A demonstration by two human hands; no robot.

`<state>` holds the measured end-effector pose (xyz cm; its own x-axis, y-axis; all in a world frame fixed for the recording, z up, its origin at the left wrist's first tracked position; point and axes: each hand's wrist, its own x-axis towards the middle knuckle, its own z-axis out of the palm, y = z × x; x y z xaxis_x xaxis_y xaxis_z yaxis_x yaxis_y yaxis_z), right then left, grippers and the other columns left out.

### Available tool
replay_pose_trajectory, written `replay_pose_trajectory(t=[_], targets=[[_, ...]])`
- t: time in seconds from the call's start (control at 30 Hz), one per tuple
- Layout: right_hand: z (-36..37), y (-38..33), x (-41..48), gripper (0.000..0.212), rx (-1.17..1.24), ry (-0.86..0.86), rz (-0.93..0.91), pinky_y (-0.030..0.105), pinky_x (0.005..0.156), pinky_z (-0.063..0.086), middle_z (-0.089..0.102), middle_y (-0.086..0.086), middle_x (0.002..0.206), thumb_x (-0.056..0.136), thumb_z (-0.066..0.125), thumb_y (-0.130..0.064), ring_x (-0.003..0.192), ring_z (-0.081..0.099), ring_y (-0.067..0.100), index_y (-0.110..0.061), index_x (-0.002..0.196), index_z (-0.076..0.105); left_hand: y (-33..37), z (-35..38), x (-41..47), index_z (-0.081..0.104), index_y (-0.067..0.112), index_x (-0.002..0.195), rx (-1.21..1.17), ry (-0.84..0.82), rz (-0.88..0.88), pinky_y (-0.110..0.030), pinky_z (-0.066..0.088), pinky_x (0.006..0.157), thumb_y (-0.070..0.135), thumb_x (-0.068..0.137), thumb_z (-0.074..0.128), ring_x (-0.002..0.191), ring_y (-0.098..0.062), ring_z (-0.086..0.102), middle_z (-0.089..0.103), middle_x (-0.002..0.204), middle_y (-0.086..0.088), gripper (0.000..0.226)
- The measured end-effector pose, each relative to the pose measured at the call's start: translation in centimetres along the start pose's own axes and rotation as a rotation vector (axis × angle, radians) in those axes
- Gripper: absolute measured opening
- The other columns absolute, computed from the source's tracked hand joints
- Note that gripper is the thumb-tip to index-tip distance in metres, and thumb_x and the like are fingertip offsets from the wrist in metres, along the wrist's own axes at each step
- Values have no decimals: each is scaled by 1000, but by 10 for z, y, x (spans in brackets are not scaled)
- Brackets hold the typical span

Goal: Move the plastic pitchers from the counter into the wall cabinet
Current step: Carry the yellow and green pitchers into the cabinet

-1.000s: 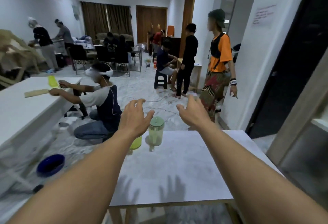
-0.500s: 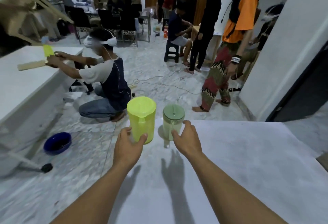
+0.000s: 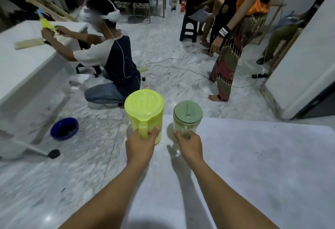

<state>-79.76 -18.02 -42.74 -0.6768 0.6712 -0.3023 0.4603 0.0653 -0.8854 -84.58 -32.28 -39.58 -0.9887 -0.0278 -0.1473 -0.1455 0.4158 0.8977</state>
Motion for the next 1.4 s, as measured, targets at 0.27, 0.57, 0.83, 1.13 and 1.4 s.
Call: replay_pose_trajectory(t=[0.27,0.57,0.83,1.13,1.4], targets=[[-4,-14,0,22,74,144,-58,31,57,40,58,2,68,89,62,-24,67,56,22,-10,74,56,28,8,7,51,12,62,-85,57,64,-28,36,51,31,94,58,60,-21,51,55,62,-5,39],[-63,-56,-31,24,115,299,-86,33,61,43,55,2,65,85,62,-26,65,54,24,-11,69,54,86,-7,-10,37,13,54,-90,-40,181,-29,29,43,22,85,60,48,-20,37,39,49,1,40],[-146,-103,-110,21,212,574,-84,31,57,38,54,2,65,82,61,-27,60,50,21,-13,69,53,168,-16,-59,43,9,50,-92,-191,450,-33,33,55,22,85,60,56,-31,46,42,48,-6,41],[-240,-127,-257,26,261,965,-149,29,53,35,49,0,61,81,63,-25,56,45,17,-16,61,49,243,-15,-170,61,-3,67,-197,-445,705,-39,44,66,31,86,58,71,-36,59,63,69,-22,39],[-310,-112,-413,22,209,1359,-113,31,58,46,63,-1,65,82,68,-25,64,59,18,-17,63,61,275,-17,-312,55,0,61,-305,-794,769,-33,36,60,31,83,59,64,-34,54,54,60,-13,38]])
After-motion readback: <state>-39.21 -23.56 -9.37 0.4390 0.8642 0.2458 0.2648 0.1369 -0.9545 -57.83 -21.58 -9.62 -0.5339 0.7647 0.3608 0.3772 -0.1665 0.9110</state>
